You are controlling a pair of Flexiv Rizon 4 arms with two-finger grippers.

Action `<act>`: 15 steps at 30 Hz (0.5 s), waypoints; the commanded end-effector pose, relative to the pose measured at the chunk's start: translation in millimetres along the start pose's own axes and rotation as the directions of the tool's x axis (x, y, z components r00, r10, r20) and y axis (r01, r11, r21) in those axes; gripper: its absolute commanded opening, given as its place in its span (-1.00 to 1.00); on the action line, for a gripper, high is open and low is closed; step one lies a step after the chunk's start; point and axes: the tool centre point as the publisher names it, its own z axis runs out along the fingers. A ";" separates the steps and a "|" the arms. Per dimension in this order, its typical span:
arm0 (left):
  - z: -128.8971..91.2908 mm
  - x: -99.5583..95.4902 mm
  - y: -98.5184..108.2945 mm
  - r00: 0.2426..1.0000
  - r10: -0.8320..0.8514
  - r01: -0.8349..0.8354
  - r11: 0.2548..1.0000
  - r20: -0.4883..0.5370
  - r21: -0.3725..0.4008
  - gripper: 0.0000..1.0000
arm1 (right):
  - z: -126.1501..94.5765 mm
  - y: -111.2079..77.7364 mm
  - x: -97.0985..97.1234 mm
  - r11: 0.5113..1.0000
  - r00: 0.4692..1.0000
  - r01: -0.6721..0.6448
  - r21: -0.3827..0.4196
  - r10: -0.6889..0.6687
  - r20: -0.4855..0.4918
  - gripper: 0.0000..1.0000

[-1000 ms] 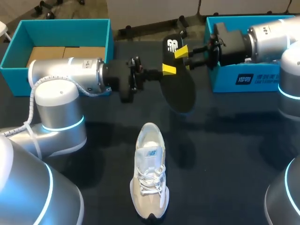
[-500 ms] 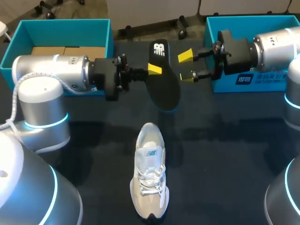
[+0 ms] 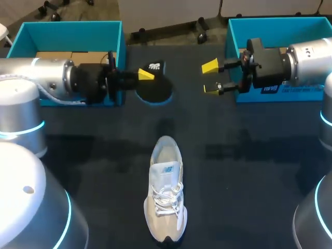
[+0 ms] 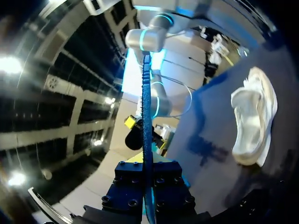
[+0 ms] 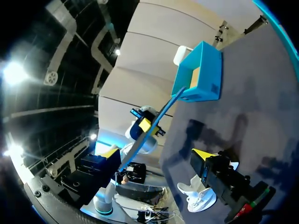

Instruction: Take the shoe out of the shoebox, open the shoe tongue, remove and reinsert the insole, then place the shoe into the shoebox

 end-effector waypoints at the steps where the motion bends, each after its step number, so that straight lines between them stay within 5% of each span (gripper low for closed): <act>1: -6.7 -0.3 -3.4 0.894 -0.448 0.445 0.892 0.024 0.081 -1.00 | 1.0 0.0 0.1 1.000 1.000 -0.001 0.000 0.001 0.003 1.00; 3: -5.7 0.2 -3.7 0.849 -0.528 0.524 0.845 0.006 0.111 -1.00 | 1.0 0.0 0.1 1.000 1.000 -0.001 0.000 0.001 0.003 1.00; 15: -3.3 -1.0 -5.6 0.855 -0.518 0.516 0.849 -0.020 0.117 -1.00 | 1.0 0.0 0.1 1.000 1.000 -0.001 0.000 0.001 0.003 1.00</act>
